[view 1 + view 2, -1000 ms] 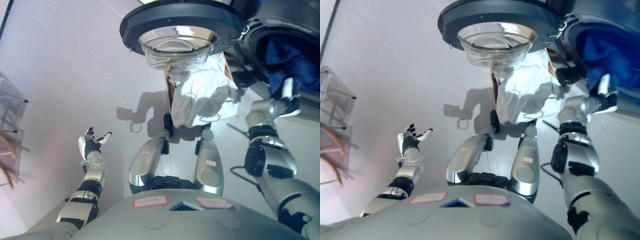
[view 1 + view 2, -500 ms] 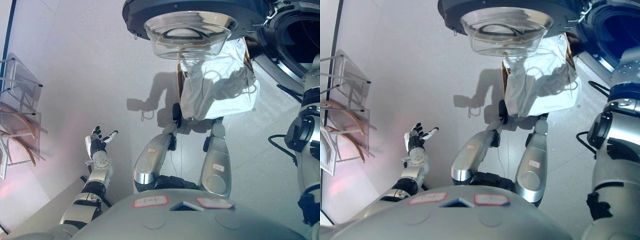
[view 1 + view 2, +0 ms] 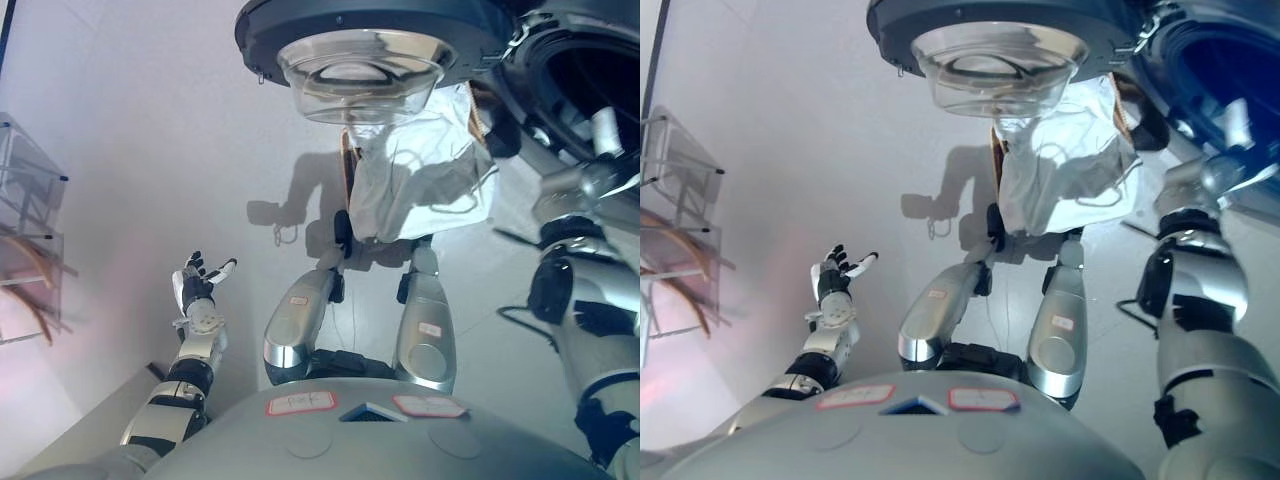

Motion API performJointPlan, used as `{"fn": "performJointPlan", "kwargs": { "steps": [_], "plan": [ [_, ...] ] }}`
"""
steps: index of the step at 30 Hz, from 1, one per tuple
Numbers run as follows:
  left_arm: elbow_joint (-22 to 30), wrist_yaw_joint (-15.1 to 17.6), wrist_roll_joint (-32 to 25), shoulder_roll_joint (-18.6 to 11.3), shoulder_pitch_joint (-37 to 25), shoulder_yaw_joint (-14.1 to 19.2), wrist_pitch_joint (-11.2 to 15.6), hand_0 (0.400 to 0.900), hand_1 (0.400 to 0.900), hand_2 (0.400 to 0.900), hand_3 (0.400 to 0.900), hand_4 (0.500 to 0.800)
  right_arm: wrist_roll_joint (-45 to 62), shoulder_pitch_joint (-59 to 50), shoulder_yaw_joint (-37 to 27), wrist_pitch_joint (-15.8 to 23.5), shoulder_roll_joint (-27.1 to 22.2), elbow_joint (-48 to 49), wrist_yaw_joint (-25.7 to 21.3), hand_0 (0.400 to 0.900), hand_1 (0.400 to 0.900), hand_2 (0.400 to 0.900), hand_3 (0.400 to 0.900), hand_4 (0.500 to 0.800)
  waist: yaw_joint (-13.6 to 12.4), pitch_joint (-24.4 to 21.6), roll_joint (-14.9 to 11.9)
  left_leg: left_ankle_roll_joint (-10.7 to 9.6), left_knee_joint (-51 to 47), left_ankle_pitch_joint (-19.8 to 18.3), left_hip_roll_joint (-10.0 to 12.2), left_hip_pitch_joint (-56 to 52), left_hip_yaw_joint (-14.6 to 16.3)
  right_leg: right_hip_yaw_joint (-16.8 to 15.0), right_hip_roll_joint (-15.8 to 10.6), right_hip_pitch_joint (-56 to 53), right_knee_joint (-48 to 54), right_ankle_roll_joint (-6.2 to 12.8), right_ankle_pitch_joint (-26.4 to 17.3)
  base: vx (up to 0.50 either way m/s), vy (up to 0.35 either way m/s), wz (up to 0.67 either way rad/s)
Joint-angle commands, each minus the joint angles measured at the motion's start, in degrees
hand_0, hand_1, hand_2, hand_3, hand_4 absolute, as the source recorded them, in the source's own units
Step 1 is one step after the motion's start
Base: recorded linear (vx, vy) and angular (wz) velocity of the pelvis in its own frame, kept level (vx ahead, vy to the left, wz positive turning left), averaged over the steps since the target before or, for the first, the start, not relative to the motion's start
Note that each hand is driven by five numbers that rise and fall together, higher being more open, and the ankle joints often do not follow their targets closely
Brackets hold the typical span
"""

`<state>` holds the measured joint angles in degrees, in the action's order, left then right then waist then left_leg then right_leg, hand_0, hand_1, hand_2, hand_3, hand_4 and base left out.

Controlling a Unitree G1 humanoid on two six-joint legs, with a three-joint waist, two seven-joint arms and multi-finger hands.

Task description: Put the clothes in the basket into the washing machine.

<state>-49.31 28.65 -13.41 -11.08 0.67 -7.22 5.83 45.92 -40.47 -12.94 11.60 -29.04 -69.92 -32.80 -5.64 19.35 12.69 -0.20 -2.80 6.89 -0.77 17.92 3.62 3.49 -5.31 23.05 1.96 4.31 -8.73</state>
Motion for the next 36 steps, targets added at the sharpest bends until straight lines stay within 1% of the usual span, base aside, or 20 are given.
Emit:
{"fn": "performJointPlan", "kwargs": {
  "steps": [1, 5, 6, 8, 10, 12, 13, 16, 17, 18, 19, 20, 23, 25, 28, 36],
  "plan": [
    [-5.0, 1.3, 1.4, -1.9, 0.0, 1.3, -1.1, 0.9, 0.9, 0.9, 0.9, 0.8, -2.3, 7.7, 0.6, 0.8, 1.2, 1.1, 2.1, 0.9, 0.9, 0.9, 0.9, 0.8, 0.0, -3.7, -0.7, -2.9, -0.1, 1.8, -1.3, 1.1, -4.1, 2.0, 1.9, -1.3, -10.4, 0.05, 8.0, 0.04, -0.111, 0.09],
    [-6.8, 0.0, 2.0, -2.0, 0.2, 3.4, -2.0, 0.9, 0.9, 0.9, 0.9, 0.8, -5.4, 18.0, 1.1, -1.0, 7.5, 2.1, 5.3, 0.9, 0.9, 0.9, 0.9, 0.8, 1.5, -5.0, -3.8, -2.9, 0.2, 0.8, -0.8, -2.2, -4.3, 2.9, 1.9, -5.8, -7.8, 0.19, 7.5, 0.04, -0.059, 0.09],
    [-6.6, -0.9, 2.3, -2.2, 0.8, 4.0, -2.3, 0.9, 0.9, 0.9, 0.9, 0.8, -8.1, 20.6, 1.6, -2.3, 8.4, 1.6, 5.8, 0.9, 0.9, 0.9, 0.9, 0.8, 1.7, -5.6, -4.7, -3.0, 0.3, 0.5, -0.8, -3.1, -4.4, 3.2, 2.0, -7.2, -6.9, 0.28, 7.3, 0.04, -0.058, 0.04],
    [-8.5, -1.9, 3.2, -2.3, 1.0, 5.2, -3.0, 0.9, 0.9, 0.9, 0.9, 0.8, -11.6, 24.3, 2.2, -4.0, 9.7, 0.2, 7.3, 0.9, 0.9, 0.9, 0.9, 0.8, 2.2, -6.9, -6.3, -3.0, 0.4, 0.0, -0.6, -4.7, -4.3, 3.5, 2.1, -9.3, -5.7, 0.41, 7.0, 0.04, -0.037, -0.03],
    [-9.1, -3.4, 3.9, -2.6, 1.5, 6.4, -3.6, 0.9, 0.9, 0.9, 0.9, 0.8, -18.8, 28.2, 4.3, -6.4, 10.4, -1.2, 8.3, 0.9, 0.9, 0.9, 0.9, 0.8, 2.5, -8.4, -8.0, -3.0, 0.5, -0.6, -0.6, -6.4, -4.2, 3.7, 2.4, -11.4, -4.7, 0.6, 6.7, 0.04, -0.02, -0.05],
    [-10.8, -4.9, 5.4, -2.7, 1.7, 6.9, -4.2, 0.9, 0.9, 0.9, 0.9, 0.8, -26.0, 31.1, 6.8, -8.9, 10.7, -3.5, 9.7, 0.9, 0.9, 0.9, 0.9, 0.8, 2.8, -9.8, -9.3, -3.0, 0.8, -1.3, -0.4, -8.0, -4.0, 3.9, 2.5, -13.5, -4.2, 0.72, 6.7, 0.02, -0.004, 0.01],
    [-12.2, -6.0, 6.3, -2.8, 1.9, 6.7, -4.4, 0.9, 0.9, 0.9, 0.9, 0.8, -32.2, 32.6, 9.7, -10.4, 10.6, -5.0, 9.9, 0.9, 0.9, 0.9, 0.9, 0.8, 2.8, -10.3, -10.0, -2.9, 0.8, -1.7, -0.3, -9.5, -4.1, 4.1, 2.5, -15.1, -3.9, 0.83, 6.8, 0.04, -0.015, 0.08],
    [-14.7, -8.6, 8.3, -2.8, 2.6, 6.6, -5.1, 0.9, 0.9, 0.9, 0.9, 0.8, -44.5, 36.4, 15.7, -13.2, 11.5, -6.9, 11.5, 0.9, 0.9, 0.9, 0.9, 0.8, 2.9, -12.6, -11.5, -2.9, 0.4, -2.0, -0.1, -11.6, -4.4, 4.4, 2.6, -17.5, -3.0, 1.07, 6.7, 0.03, 0.0, 0.11],
    [-15.5, -9.2, 9.1, -2.8, 2.9, 6.8, -5.3, 0.9, 0.9, 0.9, 0.9, 0.8, -45.6, 37.3, 16.1, -13.4, 11.5, -7.1, 12.7, 0.9, 0.9, 0.9, 0.9, 0.8, 3.0, -13.2, -11.9, -2.8, 0.1, -2.1, 0.0, -12.6, -4.4, 4.4, 2.7, -18.2, -3.0, 1.08, 6.8, 0.03, 0.006, 0.06],
    [-15.5, -9.2, 9.1, -2.8, 3.0, 6.8, -5.3, 0.9, 0.9, 0.9, 0.9, 0.8, -45.6, 37.3, 16.1, -13.4, 11.5, -7.1, 12.8, 0.9, 0.9, 0.9, 0.9, 0.8, 3.1, -13.2, -11.9, -2.8, 0.0, -2.1, 0.0, -12.7, -4.4, 4.4, 2.7, -18.3, -3.0, 1.08, 6.8, 0.05, 0.018, 0.03],
    [-18.1, -10.8, 10.5, -2.5, 3.2, 6.5, -5.8, 0.9, 0.9, 0.9, 0.9, 0.8, -50.1, 39.2, 18.9, -14.1, 12.7, -7.6, 14.4, 0.9, 0.9, 0.9, 0.9, 0.8, 3.2, -14.4, -12.7, -2.6, -0.3, -2.4, 0.0, -14.1, -4.3, 4.6, 2.8, -19.7, -3.0, 1.18, 7.1, 0.05, 0.023, 0.01],
    [-18.9, -11.7, 11.6, -2.3, 3.5, 6.0, -6.3, 0.9, 0.9, 0.9, 0.9, 0.8, -51.6, 39.9, 19.3, -14.8, 13.0, -8.3, 14.8, 0.9, 0.9, 0.9, 0.9, 0.8, 3.3, -15.1, -13.0, -2.5, -0.2, -2.8, 0.0, -14.8, -4.3, 4.6, 2.8, -20.5, -3.0, 1.22, 7.3, 0.08, 0.033, 0.01],
    [-21.1, -14.2, 13.1, -1.6, 3.5, 5.4, -7.0, 0.9, 0.9, 0.9, 0.9, 0.8, -50.0, 41.3, 17.4, -15.3, 14.2, -9.5, 16.1, 0.9, 0.9, 0.9, 0.9, 0.8, 3.7, -16.7, -13.8, -2.1, 0.0, -4.0, 0.0, -17.0, -4.1, 4.6, 2.7, -22.6, -3.0, 1.38, 7.8, 0.06, 0.035, -0.05],
    [-21.5, -14.8, 13.7, -1.7, 3.5, 5.4, -7.2, 0.9, 0.9, 0.9, 0.9, 0.8, -50.6, 41.3, 17.4, -15.6, 14.4, -9.3, 16.5, 0.9, 0.9, 0.9, 0.9, 0.8, 3.7, -17.4, -14.2, -1.7, 0.2, -4.6, 0.0, -18.2, -3.9, 4.3, 2.6, -23.6, -3.2, 1.41, 8.0, 0.04, 0.031, -0.13],
    [-22.7, -15.3, 14.5, -1.9, 3.4, 5.4, -7.6, 0.9, 0.9, 0.9, 0.9, 0.8, -50.7, 40.6, 18.0, -15.7, 14.7, -8.4, 16.7, 0.9, 0.9, 0.9, 0.9, 0.8, 3.7, -18.0, -14.6, -1.5, 0.0, -5.1, 0.2, -19.8, -3.5, 3.8, 2.7, -24.8, -3.4, 1.43, 8.4, 0.03, 0.022, -0.09],
    [-22.8, -15.4, 15.5, -2.2, 4.0, 5.7, -8.0, 0.9, 0.9, 0.9, 0.9, 0.8, -50.6, 41.1, 19.4, -15.6, 15.7, -7.2, 17.4, 0.9, 0.9, 0.9, 0.9, 0.8, 3.3, -18.5, -15.2, -1.3, -0.6, -5.4, 0.3, -21.9, -3.6, 3.3, 2.8, -26.7, -2.7, 1.42, 8.5, 0.01, 0.007, -0.02]
  ]
}}
